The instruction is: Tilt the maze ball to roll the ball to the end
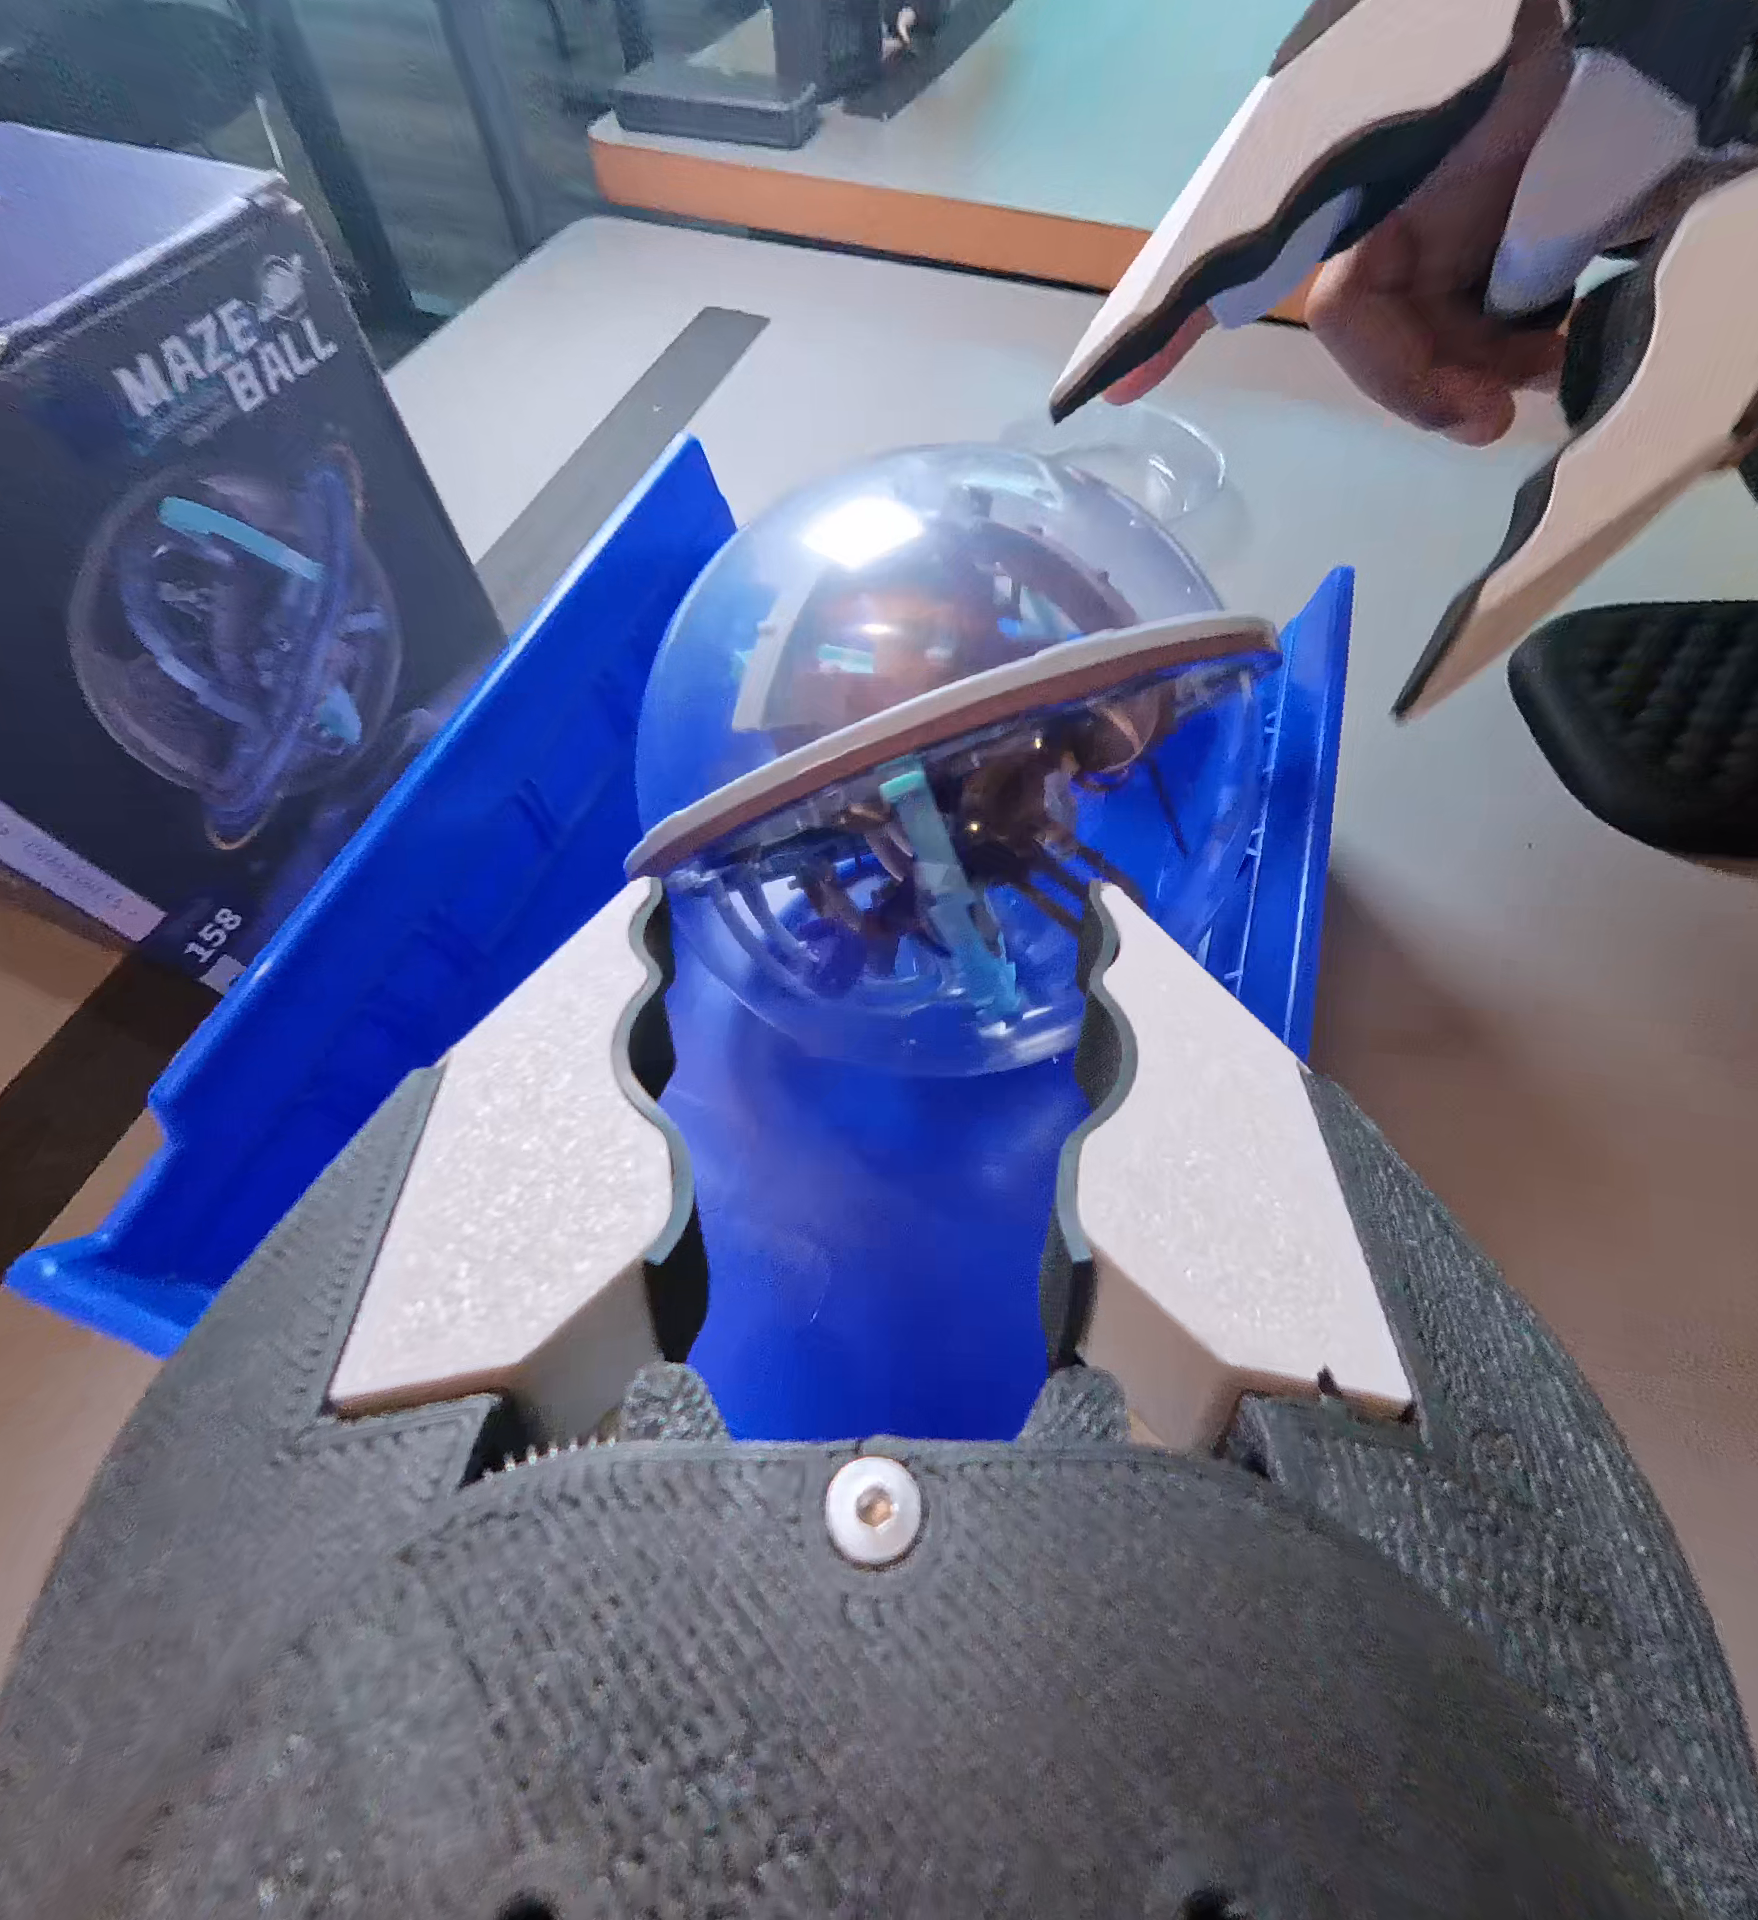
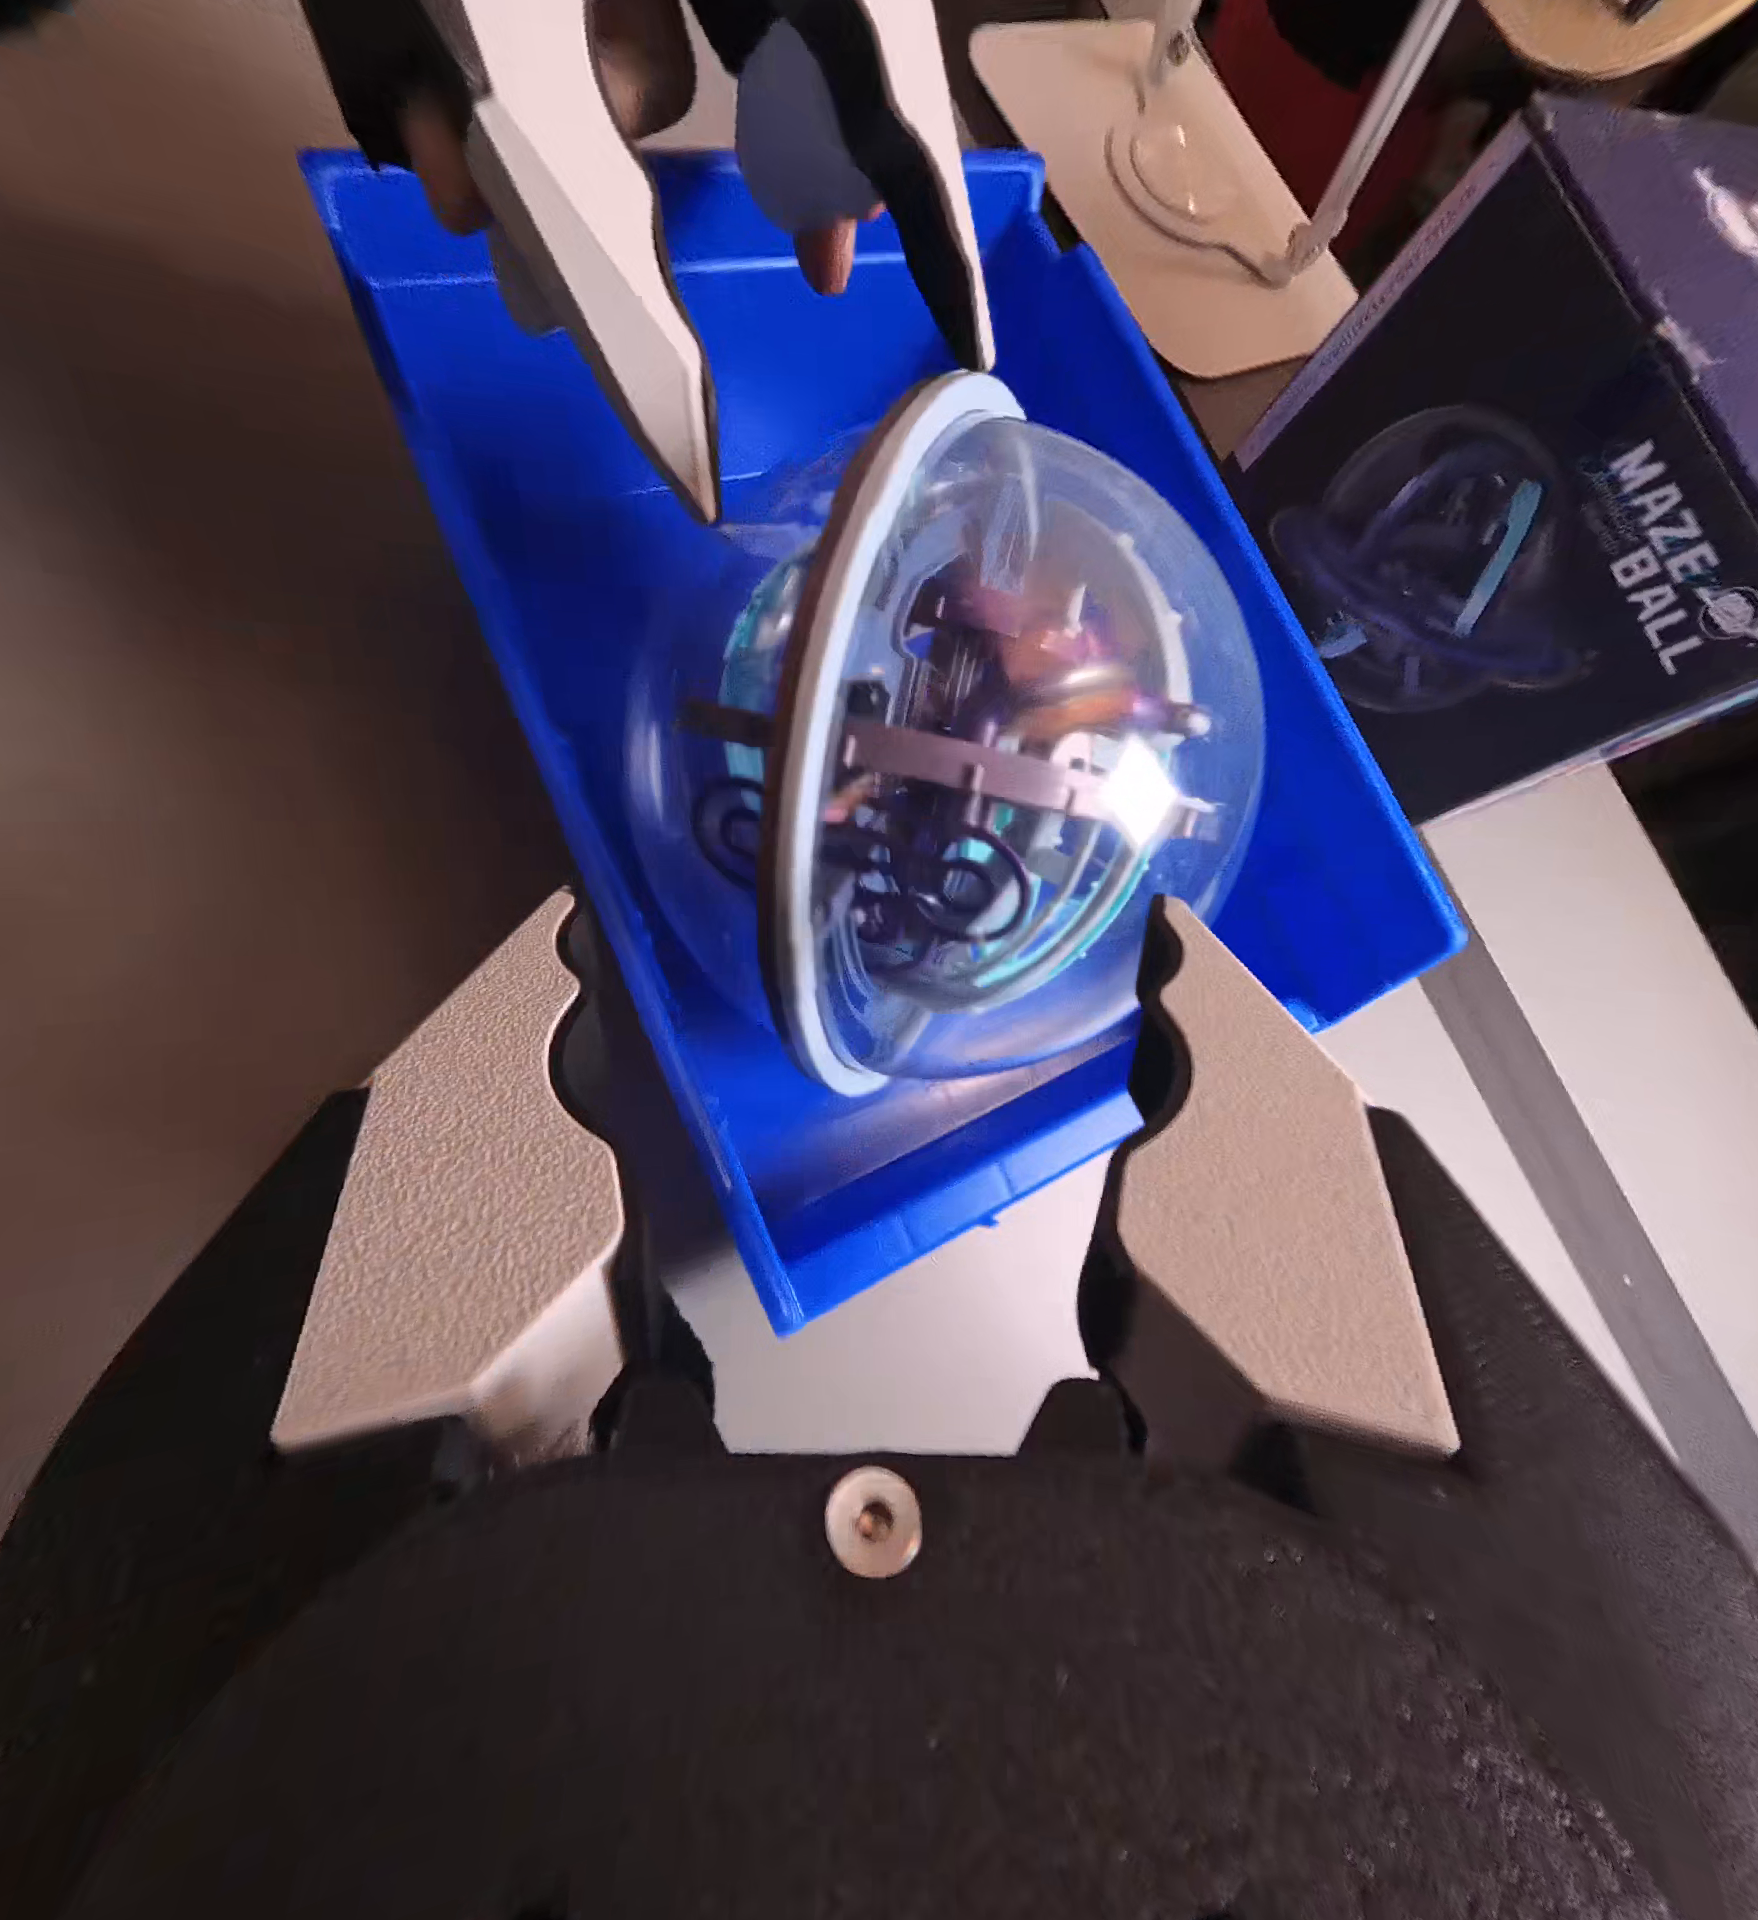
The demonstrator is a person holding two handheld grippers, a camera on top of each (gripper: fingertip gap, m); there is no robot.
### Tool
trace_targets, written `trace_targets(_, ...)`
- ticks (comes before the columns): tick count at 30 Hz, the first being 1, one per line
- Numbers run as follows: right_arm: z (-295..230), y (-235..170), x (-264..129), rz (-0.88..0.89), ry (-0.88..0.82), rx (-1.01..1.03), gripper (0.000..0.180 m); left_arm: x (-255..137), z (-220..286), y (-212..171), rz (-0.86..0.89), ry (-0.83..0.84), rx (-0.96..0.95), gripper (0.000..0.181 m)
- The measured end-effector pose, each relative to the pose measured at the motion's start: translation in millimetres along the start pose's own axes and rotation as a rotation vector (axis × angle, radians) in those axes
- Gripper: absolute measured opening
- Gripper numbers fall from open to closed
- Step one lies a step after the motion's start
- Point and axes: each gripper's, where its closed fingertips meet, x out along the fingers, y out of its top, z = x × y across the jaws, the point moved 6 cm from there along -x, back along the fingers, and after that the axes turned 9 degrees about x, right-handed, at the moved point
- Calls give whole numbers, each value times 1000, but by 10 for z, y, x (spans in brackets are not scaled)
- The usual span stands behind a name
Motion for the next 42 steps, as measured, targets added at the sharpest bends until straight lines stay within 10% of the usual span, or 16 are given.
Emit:
trace_targets(1,-8,9,66,-8,-33,8,105,36,6,-1,-25,-16,3,81)
trace_targets(9,315,126,276,-65,-33,87,105,143,7,44,-97,35,79,85)
trace_targets(20,655,-112,660,-336,150,-156,129,486,-202,-178,-476,-137,321,138)
trace_targets(27,678,-239,864,-181,169,-230,141,633,-301,-296,-547,-115,365,141)
trace_targets(42,674,453,108,287,607,396,140,-51,-399,688,213,-367,-182,137)
